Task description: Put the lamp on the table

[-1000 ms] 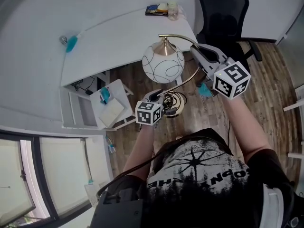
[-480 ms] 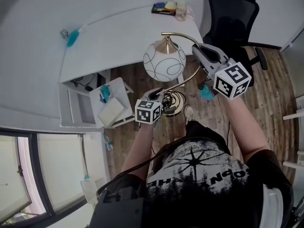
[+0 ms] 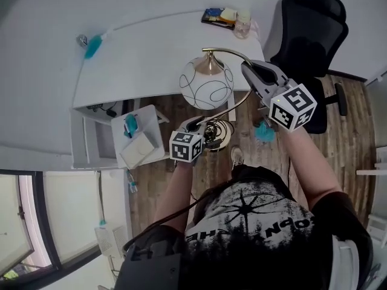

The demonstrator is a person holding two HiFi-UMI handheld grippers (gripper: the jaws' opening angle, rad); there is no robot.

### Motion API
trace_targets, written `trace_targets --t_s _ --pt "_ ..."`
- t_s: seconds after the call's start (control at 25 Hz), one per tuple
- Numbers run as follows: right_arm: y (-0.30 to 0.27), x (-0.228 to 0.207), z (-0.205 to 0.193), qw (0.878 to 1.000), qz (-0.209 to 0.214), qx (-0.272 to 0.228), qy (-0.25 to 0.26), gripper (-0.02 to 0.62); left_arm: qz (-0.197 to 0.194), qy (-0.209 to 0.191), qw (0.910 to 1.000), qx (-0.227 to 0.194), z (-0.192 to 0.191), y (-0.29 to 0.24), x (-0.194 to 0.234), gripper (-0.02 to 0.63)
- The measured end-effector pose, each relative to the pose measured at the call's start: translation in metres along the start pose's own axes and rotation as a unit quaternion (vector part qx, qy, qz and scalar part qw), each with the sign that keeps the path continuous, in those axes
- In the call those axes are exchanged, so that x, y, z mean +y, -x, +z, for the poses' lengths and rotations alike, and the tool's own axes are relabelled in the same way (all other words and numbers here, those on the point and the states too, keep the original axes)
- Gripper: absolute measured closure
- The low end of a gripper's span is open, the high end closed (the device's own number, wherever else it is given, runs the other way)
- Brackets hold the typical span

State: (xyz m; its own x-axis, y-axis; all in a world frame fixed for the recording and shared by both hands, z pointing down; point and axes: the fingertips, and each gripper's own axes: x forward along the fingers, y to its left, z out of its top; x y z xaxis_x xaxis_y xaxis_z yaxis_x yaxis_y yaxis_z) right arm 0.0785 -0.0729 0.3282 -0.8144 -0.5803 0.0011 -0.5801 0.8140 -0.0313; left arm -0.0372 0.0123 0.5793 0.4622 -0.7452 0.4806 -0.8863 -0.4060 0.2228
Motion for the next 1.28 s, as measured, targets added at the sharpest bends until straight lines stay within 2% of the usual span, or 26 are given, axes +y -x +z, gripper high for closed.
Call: trace_targets --t_s 0.28,0.56,0.8,1.04,1.28 --pt "-0.065 -0.042 0.01 0.999 0.044 0.005 0.002 0.557 0.041 0.022 0.9989 -0.003 0.039 -0.032 0.042 0.592" --pt "-0.075 -0.048 0.012 0.997 0.075 -0.012 0.012 0.557 0.066 0.025 0.9972 -0.025 0.046 -0.043 0.051 0.592" --pt "-0.116 -0.089 0.026 0.995 0.102 -0.017 0.007 0.557 0.087 0.036 0.9952 -0.026 0.085 -0.073 0.074 0.591" --pt "-0.136 -0.103 0.033 0.994 0.108 -0.02 0.01 0.557 0.083 0.04 0.9953 -0.029 0.101 -0.088 0.087 0.591" --pt "-0.153 -0.128 0.035 0.996 0.086 -0.022 0.014 0.557 0.064 0.031 0.9971 -0.03 0.121 -0.115 0.105 0.591"
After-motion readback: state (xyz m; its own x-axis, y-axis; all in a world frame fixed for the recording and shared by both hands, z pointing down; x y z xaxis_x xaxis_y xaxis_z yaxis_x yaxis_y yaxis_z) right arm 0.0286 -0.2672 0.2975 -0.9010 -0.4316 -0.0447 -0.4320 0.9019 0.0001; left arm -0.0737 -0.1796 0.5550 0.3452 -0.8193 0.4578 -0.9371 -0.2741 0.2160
